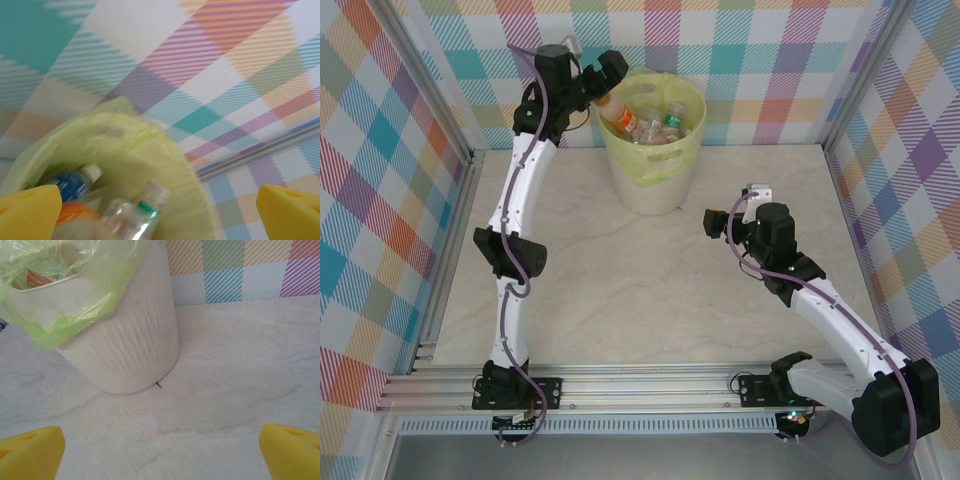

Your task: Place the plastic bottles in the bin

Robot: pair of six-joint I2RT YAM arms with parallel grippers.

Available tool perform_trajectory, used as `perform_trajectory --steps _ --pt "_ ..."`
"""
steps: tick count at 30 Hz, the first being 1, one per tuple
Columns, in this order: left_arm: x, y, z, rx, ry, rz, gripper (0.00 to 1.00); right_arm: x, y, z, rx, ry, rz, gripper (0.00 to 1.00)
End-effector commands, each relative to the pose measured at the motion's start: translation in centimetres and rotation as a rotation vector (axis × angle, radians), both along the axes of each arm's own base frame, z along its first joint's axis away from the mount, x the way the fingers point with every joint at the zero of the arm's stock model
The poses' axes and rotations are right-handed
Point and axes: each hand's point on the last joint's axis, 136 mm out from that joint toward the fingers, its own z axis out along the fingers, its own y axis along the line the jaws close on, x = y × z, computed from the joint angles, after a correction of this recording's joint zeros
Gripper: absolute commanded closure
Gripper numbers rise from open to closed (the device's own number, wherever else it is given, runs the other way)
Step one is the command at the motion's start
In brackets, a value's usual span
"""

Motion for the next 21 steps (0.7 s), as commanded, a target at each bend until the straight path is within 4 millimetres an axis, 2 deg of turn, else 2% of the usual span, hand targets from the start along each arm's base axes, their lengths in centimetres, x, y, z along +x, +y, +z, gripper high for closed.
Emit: perform_trajectory --steps 1,3,5,7,10,12,16,21 --pt "-1.4 -0.3 1.0 0.012 -0.011 -0.003 0.0 0.1 -0.4 0.2 0.002 -0.008 -0.02 0.0" --pt "-1.6 -1.8 0.8 -0.021 -0.004 -0.045 0.0 0.3 -0.5 0.0 -0.001 -0.006 -0.021 0.0" --pt "-2.1 -4.4 0.6 -0.038 -0.011 -0.121 0.0 0.4 -0.3 0.0 0.0 -0.005 -0.014 0.0" --pt "-2.4 -6.2 0.0 -0.063 0.002 -0.169 0.0 0.5 -0.2 0.0 0.0 -0.004 -0.013 0.0" --pt "-2.7 -7.6 -0.4 -0.076 0.017 -0.201 0.0 0.5 -0.1 0.0 0.006 -0.003 -0.007 0.0" --pt "-3.0 -7.5 -0.1 -0.068 0.012 -0.201 0.0 0.4 -0.1 0.0 0.006 -0.002 -0.004 0.0" --pt "-4.9 -6.4 2.3 -0.024 -0.035 -0.212 0.0 0.3 -0.3 -0.3 -0.002 0.005 -0.006 0.0" --pt "-7.9 -3.1 5.4 0.07 -0.082 -0.18 0.0 0.1 -1.2 -0.3 -0.026 -0.005 -0.028 0.0"
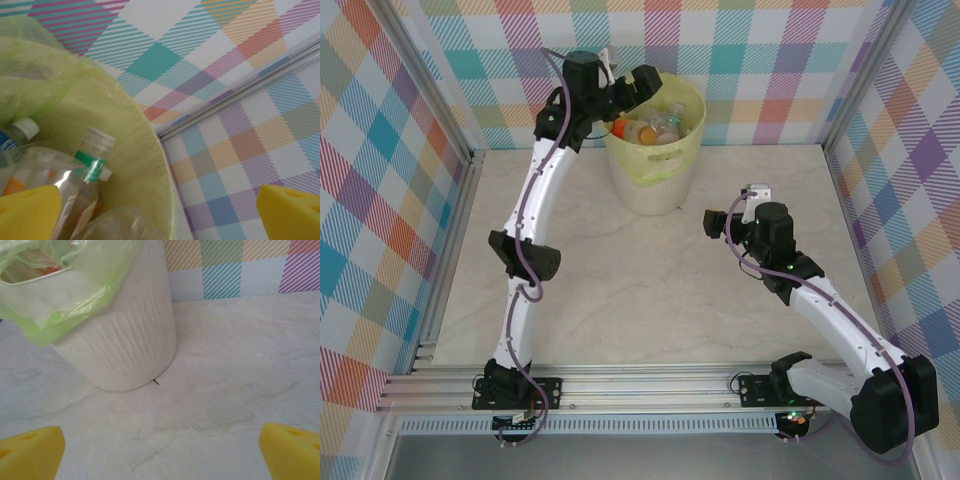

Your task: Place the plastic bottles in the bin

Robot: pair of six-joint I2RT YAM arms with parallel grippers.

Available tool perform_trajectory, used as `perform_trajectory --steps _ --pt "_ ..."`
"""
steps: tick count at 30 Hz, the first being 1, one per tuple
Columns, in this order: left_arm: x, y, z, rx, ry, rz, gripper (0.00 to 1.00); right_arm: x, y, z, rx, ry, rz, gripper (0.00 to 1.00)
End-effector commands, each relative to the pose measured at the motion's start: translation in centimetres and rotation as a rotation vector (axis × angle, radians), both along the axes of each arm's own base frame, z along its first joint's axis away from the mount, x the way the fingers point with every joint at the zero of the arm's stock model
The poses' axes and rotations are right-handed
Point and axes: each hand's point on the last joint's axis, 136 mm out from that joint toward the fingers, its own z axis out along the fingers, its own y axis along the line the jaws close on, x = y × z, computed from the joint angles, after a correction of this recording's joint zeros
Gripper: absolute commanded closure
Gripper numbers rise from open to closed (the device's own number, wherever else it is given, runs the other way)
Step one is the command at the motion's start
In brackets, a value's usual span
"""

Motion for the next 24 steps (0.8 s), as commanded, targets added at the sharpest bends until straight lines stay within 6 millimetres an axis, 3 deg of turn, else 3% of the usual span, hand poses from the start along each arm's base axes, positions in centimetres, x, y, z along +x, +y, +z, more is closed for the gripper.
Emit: perform_trajectory --steps 1,6,10,17,21,24 --pt "-4.8 4.0 7.8 0.046 -0.186 0.023 0.0 -0.2 -1.2 0.2 -0.016 -0.018 -0.027 0.0" --pt "-9.5 8.0 9.2 0.167 -0.294 0.134 0.0 0.4 -2.9 -0.6 -0.004 -0.006 -0.082 0.0" --pt "-11.8 12.3 8.5 0.255 -0.332 0.31 0.0 0.8 -4.7 -1.2 -0.019 -0.001 -0.144 0.0" --pt "-16.8 20.9 7.2 0.359 -0.507 0.687 0.0 0.9 -10.3 -2.5 -0.061 -0.011 -0.343 0.0" --pt "-19.5 25.6 2.9 0.417 -0.468 0.871 0.0 0.4 -13.2 -4.7 -0.064 0.021 -0.425 0.0" --pt "-20.9 28.3 -2.7 0.511 -0.367 0.951 0.0 0.1 -14.8 -7.2 -0.073 0.067 -0.465 0.0"
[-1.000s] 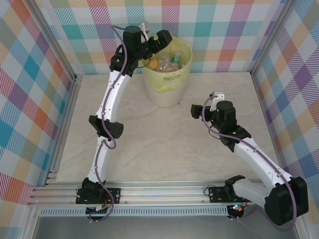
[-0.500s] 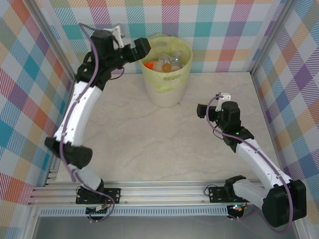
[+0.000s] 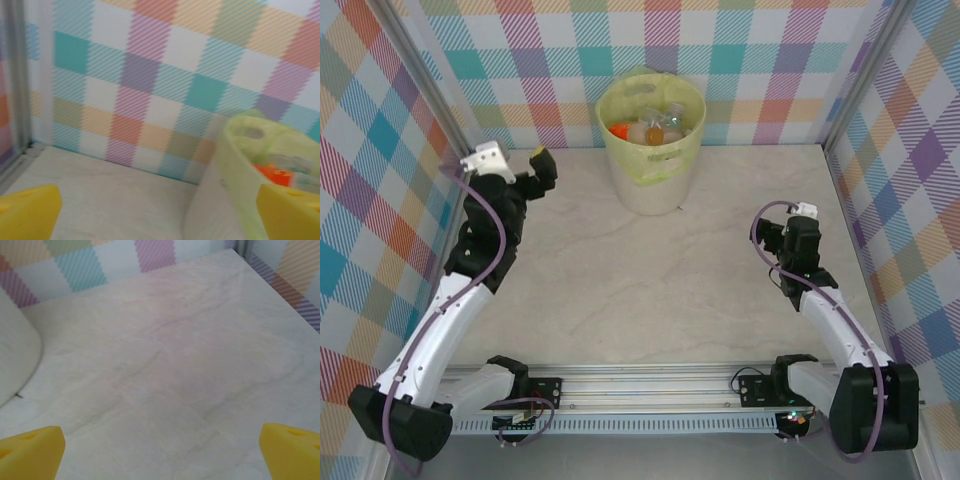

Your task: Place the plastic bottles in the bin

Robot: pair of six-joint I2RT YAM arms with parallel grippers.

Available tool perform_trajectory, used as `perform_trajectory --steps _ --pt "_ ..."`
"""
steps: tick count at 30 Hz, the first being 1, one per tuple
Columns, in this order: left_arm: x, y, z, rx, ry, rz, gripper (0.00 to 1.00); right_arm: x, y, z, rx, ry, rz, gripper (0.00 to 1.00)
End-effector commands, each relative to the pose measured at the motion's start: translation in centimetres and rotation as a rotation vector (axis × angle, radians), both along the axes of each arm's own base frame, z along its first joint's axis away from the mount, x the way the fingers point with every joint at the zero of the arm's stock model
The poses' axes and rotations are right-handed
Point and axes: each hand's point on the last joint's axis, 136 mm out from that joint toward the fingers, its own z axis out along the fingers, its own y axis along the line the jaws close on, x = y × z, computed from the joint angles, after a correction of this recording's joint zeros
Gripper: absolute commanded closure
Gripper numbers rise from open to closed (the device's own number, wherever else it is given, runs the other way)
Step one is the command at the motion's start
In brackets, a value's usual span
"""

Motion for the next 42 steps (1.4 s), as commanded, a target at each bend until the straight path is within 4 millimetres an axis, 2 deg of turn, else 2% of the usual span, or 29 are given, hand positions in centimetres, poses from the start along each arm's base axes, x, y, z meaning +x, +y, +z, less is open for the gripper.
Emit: perform_trajectory --steps 1,4,8,10,13,15,17,18,20,23,27,29,32,34,36,38,42 --pt "-2.3 5.1 -2.1 0.035 -0.025 0.242 0.0 0.2 -1.6 -1.2 -0.003 -0.006 -0.049 0.0" --pt "-4.0 8.2 -9.2 0.06 0.08 0.377 0.0 0.6 -1.8 -3.8 0.02 0.043 -0.011 0.0" --pt "-5.8 11.8 -17.6 -0.019 0.163 0.479 0.0 1.9 -0.4 -6.3 0.068 0.071 0.123 0.0" --pt "-5.7 12.6 -20.5 -0.059 0.185 0.467 0.0 2.7 0.4 -6.9 0.091 0.062 0.182 0.0" --pt "-4.5 12.6 -23.3 -0.032 0.248 0.408 0.0 3.9 1.2 -6.7 0.108 0.043 0.246 0.0" --pt "-3.3 11.9 -24.9 0.011 0.312 0.337 0.0 4.6 1.3 -6.3 0.105 0.0 0.258 0.0" --pt "-1.8 10.4 -26.8 0.032 0.355 0.217 0.0 5.2 1.5 -6.0 0.093 -0.038 0.287 0.0" --pt "-1.2 9.4 -27.4 0.034 0.36 0.153 0.0 5.4 1.6 -6.1 0.089 -0.048 0.291 0.0" --pt "-0.5 8.6 -28.1 0.019 0.34 0.106 0.0 5.6 2.0 -6.3 0.095 -0.04 0.322 0.0" --pt "0.2 7.8 -27.0 0.044 0.246 0.055 0.0 5.0 3.1 -5.7 0.08 -0.108 0.394 0.0" --pt "1.0 6.4 -27.7 0.047 0.235 -0.033 0.0 4.3 4.5 -5.7 0.041 -0.166 0.461 0.0" --pt "1.2 6.0 -28.2 0.049 0.227 -0.051 0.0 4.1 5.0 -6.3 0.02 -0.202 0.481 0.0" --pt "1.7 5.2 -29.0 0.063 0.223 -0.095 0.0 4.8 3.3 -6.9 0.014 -0.149 0.359 0.0" --pt "2.6 4.6 -30.0 0.093 0.237 -0.102 0.0 5.0 3.4 -7.1 -0.019 -0.12 0.339 0.0" --pt "3.5 4.4 -31.1 0.126 0.361 -0.085 0.0 5.1 3.5 -7.1 -0.031 -0.119 0.335 0.0" --pt "3.9 3.3 -31.0 0.2 0.367 -0.073 0.0 5.1 3.6 -7.1 -0.032 -0.123 0.337 0.0" --pt "3.9 3.7 -30.9 0.194 0.365 -0.054 0.0 5.1 3.6 -7.2 -0.032 -0.12 0.338 0.0"
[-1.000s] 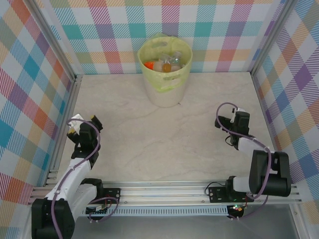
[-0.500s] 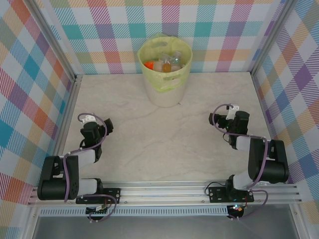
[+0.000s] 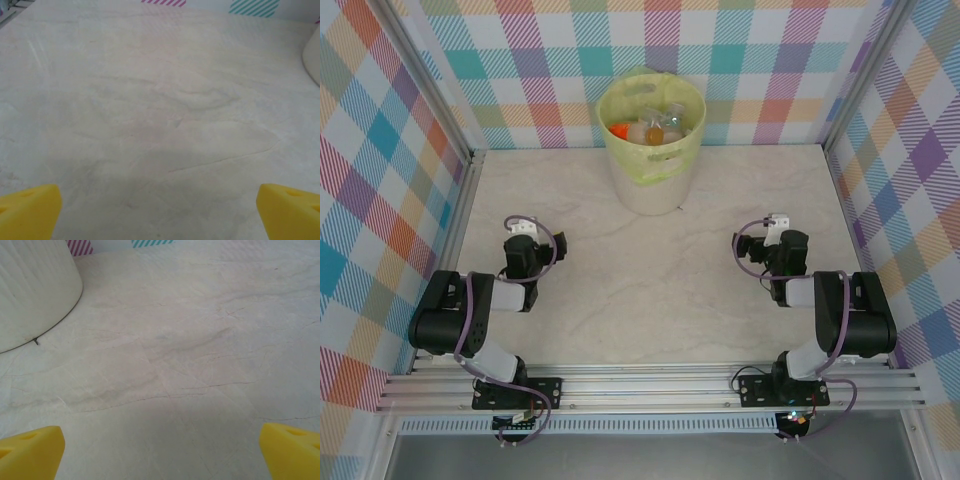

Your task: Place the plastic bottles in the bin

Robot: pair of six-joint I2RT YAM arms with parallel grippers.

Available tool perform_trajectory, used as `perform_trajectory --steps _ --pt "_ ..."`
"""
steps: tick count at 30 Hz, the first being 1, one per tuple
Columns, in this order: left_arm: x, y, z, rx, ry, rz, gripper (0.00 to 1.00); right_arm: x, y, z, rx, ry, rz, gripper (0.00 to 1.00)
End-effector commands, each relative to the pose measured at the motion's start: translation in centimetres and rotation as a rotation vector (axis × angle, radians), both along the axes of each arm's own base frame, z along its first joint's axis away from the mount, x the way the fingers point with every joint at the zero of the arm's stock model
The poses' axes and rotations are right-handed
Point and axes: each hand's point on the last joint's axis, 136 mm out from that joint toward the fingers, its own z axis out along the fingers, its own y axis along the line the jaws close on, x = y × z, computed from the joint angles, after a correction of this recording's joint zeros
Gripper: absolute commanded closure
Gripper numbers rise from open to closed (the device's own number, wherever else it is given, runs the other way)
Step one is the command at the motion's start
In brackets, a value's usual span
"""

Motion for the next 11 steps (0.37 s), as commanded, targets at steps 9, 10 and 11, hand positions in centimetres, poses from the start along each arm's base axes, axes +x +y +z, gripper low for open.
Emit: perform_trajectory --steps 9,10,11 --pt "-0.06 0.6 0.17 0.052 0.002 0.02 0.0 0.98 0.03 1.44 -0.023 -0.048 0.009 0.0" --pt "0.06 0.45 0.13 0.051 0.008 0.011 0.0 0.97 0.01 1.47 -0.023 -0.05 0.009 0.0" --pt "0.04 0.44 0.13 0.05 0.007 0.009 0.0 0.97 0.04 1.47 -0.023 -0.05 0.01 0.0"
